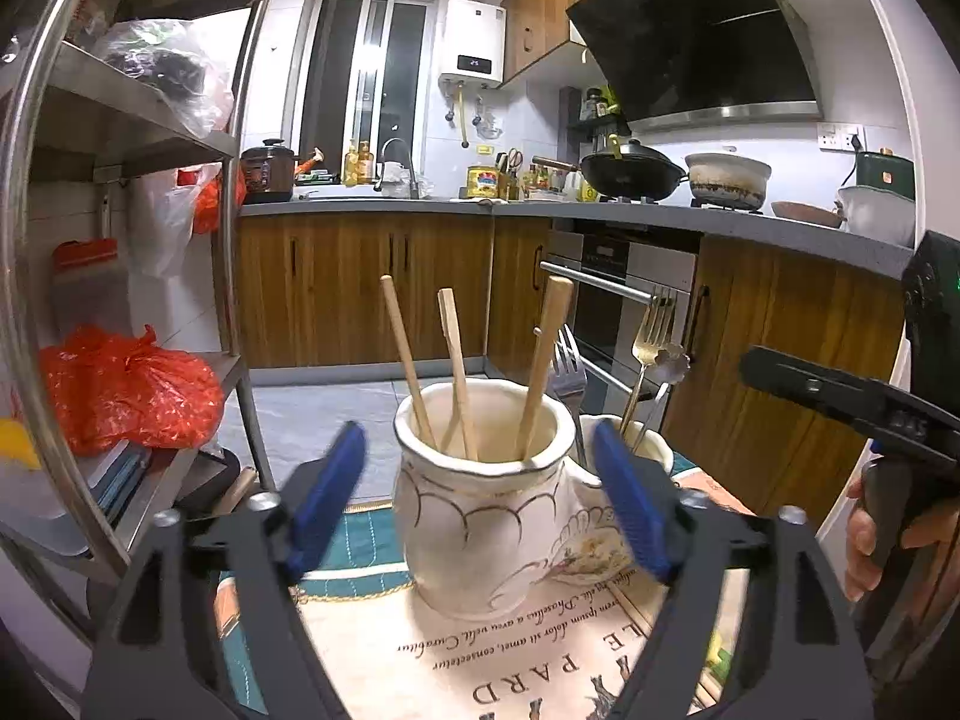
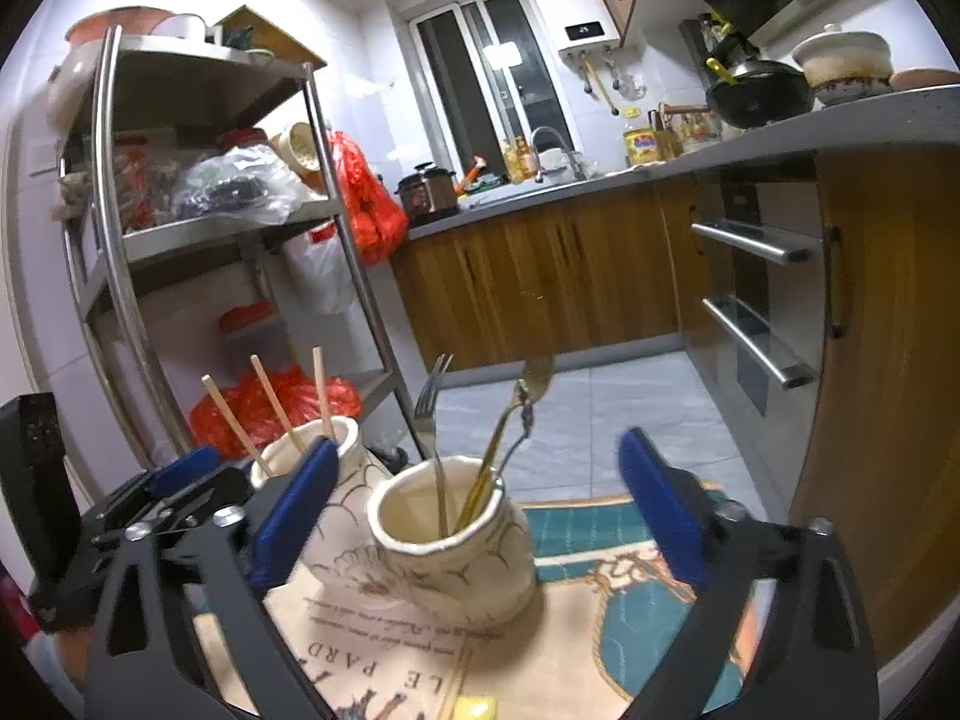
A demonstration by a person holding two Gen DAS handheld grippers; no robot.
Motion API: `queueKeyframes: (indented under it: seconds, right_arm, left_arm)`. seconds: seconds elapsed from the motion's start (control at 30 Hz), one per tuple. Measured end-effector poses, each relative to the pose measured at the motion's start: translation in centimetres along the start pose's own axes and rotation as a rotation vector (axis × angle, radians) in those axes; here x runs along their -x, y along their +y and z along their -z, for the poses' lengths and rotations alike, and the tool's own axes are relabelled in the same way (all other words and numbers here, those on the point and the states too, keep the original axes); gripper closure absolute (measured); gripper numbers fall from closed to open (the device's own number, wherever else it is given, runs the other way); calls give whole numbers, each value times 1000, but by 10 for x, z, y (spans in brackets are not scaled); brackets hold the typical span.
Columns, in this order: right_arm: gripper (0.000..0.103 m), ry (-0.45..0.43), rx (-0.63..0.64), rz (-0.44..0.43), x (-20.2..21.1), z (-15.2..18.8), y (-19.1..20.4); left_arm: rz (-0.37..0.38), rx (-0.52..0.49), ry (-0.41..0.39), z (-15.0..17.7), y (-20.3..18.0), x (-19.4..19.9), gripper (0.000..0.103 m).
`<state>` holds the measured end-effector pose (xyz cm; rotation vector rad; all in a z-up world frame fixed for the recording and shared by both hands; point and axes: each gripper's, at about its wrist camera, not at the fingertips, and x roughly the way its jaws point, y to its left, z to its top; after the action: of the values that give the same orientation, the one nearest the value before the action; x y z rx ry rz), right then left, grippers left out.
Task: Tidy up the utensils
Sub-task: 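Move both open tools back toward the remaining utensils on the cloth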
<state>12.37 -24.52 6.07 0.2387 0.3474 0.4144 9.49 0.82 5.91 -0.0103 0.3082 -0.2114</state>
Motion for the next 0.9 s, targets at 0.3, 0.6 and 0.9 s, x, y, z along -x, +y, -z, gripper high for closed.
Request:
queueKeyframes:
  seconds: [0.3,0.6,0.9]
  right_arm:
    - [5,2,11,40,35,5,-2]
    - [5,40,14,81,53,21,-3]
    - [5,147,-5,134,48,48,-12]
  left_arm:
    - [4,8,1,3,-4,31,6]
    - [7,5,50,21,-9,50,6]
    - [18,24,154,55,-10,48,6]
